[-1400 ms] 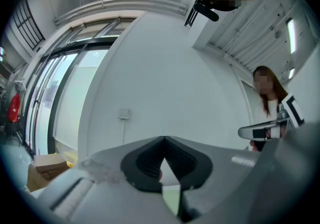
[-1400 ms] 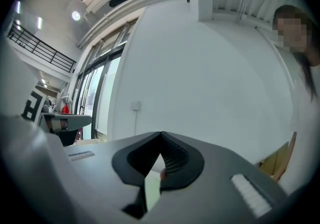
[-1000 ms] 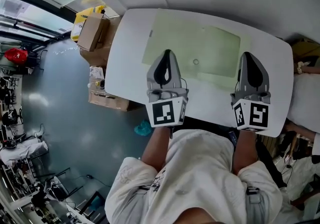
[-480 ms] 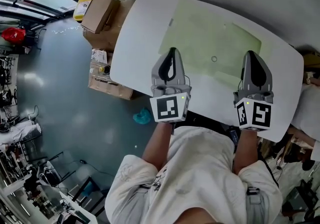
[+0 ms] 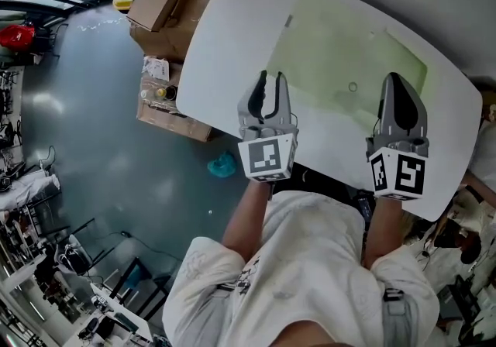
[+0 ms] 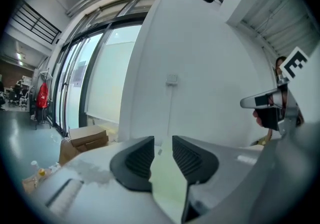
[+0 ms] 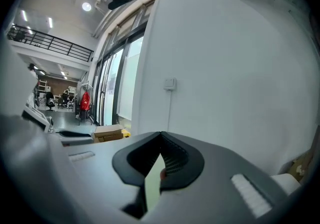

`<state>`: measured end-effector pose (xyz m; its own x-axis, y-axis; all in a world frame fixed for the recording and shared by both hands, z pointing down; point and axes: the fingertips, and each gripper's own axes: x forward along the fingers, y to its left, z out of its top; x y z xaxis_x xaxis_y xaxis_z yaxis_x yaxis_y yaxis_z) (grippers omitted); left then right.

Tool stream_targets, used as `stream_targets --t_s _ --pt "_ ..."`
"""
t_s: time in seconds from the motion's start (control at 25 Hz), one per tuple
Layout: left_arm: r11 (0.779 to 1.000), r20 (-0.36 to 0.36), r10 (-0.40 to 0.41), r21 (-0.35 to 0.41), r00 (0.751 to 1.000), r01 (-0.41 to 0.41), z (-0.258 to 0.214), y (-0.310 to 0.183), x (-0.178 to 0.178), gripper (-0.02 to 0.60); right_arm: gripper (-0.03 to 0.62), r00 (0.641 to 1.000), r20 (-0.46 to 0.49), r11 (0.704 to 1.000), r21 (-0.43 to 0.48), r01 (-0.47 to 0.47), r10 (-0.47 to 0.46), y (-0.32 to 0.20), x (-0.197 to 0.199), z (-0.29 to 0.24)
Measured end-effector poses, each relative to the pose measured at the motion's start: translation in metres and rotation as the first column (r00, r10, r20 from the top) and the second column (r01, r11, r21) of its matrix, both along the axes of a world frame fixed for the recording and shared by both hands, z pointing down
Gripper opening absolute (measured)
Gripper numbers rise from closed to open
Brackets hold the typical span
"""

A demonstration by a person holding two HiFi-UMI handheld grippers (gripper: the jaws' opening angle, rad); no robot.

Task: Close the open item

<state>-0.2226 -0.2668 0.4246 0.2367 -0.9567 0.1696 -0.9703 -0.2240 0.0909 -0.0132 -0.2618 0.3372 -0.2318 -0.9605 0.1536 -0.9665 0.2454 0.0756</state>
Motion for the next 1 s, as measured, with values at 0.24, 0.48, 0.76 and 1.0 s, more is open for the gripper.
stream_targets --t_s 0.24,0.48,0.76,1.0 --pt "0.994 -0.055 0.001 -0.11 0.998 -0.007 0.039 -0.006 -0.014 0.16 0.002 1.0 -0.02 1.0 -0.026 0.015 -0.016 -0.01 -0.025 0.012" --pt "0.975 -0.135 0.0 -0.221 0.991 -0.03 0.089 -0.011 -0.013 0.229 0.002 0.999 -0.044 0.998 -0.057 0.013 -0.015 -0.021 -0.034 0.027" --pt "0.926 -0.263 -0.043 -0.372 0.964 -0.06 0.149 -0.014 -0.013 0.258 0.002 0.997 -0.083 0.996 -0.085 0.003 -0.01 -0.031 -0.044 0.044" --pt "0.899 -0.358 -0.002 -0.409 0.934 -0.155 0.165 -0.019 0.014 0.258 0.002 0.995 -0.098 0.993 -0.11 -0.033 0.022 -0.033 -0.034 0.053"
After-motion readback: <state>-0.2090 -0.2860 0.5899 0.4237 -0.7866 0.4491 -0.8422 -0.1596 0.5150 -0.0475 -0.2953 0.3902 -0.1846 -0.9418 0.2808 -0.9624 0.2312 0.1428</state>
